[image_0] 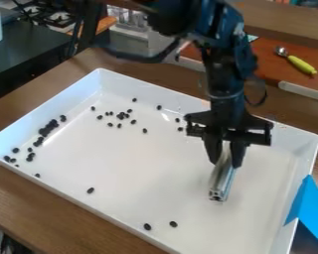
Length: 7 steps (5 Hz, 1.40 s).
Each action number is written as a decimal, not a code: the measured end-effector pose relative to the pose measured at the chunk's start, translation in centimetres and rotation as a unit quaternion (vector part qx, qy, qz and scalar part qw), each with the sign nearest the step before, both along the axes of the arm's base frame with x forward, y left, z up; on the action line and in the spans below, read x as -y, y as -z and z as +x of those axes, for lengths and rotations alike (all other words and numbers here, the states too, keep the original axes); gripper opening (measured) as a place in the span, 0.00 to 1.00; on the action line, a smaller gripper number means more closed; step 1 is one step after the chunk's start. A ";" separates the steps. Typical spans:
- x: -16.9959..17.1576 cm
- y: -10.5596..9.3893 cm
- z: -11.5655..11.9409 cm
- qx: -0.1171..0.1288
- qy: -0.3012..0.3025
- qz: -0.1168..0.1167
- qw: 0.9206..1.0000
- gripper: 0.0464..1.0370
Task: Sweep into pile
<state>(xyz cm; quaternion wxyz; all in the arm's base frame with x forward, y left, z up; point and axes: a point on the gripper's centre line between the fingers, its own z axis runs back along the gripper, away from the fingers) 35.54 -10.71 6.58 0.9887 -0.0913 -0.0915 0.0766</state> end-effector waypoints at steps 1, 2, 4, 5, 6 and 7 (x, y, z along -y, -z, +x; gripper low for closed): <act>0.2 0.6 1.1 -0.008 -0.009 -0.001 1.000 0.30; 0.2 0.8 2.2 -0.004 -0.015 0.004 1.000 0.30; -1.4 1.0 3.4 0.002 -0.032 0.008 0.999 0.30; -4.0 1.3 3.2 -0.001 -0.052 0.011 0.999 0.30; -6.6 1.3 2.5 -0.002 -0.051 0.019 0.998 0.30; -9.5 1.5 2.2 -0.004 -0.065 0.025 0.998 0.30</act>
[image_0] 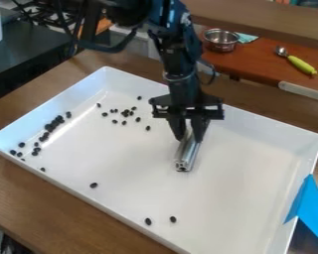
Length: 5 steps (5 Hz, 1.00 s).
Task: Sweep into pile
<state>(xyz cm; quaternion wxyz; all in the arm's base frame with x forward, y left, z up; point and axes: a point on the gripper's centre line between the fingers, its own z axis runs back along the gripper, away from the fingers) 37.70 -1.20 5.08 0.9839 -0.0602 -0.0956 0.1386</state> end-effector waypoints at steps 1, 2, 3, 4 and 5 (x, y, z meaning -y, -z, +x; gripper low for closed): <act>-2.3 0.0 0.0 -0.003 -0.009 0.009 1.000 0.30; -4.6 0.1 -0.2 -0.006 -0.023 0.018 1.000 0.30; -7.0 0.2 0.1 -0.013 -0.035 0.031 0.999 0.30; -8.5 0.1 0.6 -0.020 -0.050 0.031 0.998 0.30; -10.9 0.0 1.3 -0.022 -0.075 0.035 0.996 0.30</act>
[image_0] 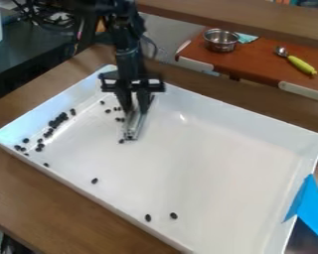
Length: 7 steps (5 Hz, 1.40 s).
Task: Sweep into pile
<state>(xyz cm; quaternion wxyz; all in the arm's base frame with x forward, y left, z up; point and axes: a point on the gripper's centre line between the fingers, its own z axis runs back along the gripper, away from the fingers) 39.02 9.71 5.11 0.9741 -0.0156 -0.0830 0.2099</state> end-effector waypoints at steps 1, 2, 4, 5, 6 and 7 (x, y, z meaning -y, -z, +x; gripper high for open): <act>-2.4 0.1 -0.1 -0.005 -0.024 0.005 1.000 0.30; -4.4 0.2 -1.1 -0.004 -0.049 0.014 0.999 0.30; -6.6 0.3 -6.1 -0.010 -0.060 0.034 0.998 0.30; -7.2 0.2 -8.0 -0.011 -0.043 0.036 0.998 0.30; -6.1 -0.1 -8.7 -0.005 -0.054 -0.002 0.999 0.30; -3.2 -1.5 -8.4 0.007 -0.068 -0.041 0.997 0.30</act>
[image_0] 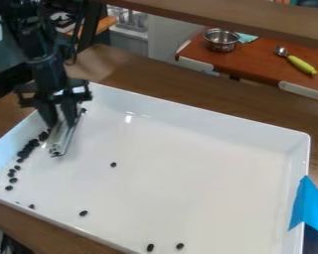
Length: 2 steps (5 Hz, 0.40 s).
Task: Sweep into pile
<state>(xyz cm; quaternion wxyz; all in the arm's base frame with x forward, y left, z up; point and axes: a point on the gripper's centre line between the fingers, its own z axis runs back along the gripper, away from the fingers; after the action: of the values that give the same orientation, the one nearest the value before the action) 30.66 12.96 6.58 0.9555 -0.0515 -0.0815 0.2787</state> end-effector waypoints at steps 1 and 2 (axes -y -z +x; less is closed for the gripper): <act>5.2 -1.3 1.2 0.013 0.030 -0.028 0.999 0.30; 10.4 -1.4 1.0 0.021 0.066 -0.032 0.997 0.30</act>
<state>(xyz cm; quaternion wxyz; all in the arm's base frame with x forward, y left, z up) 31.63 2.59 7.95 0.9678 -0.0936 -0.0891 0.2160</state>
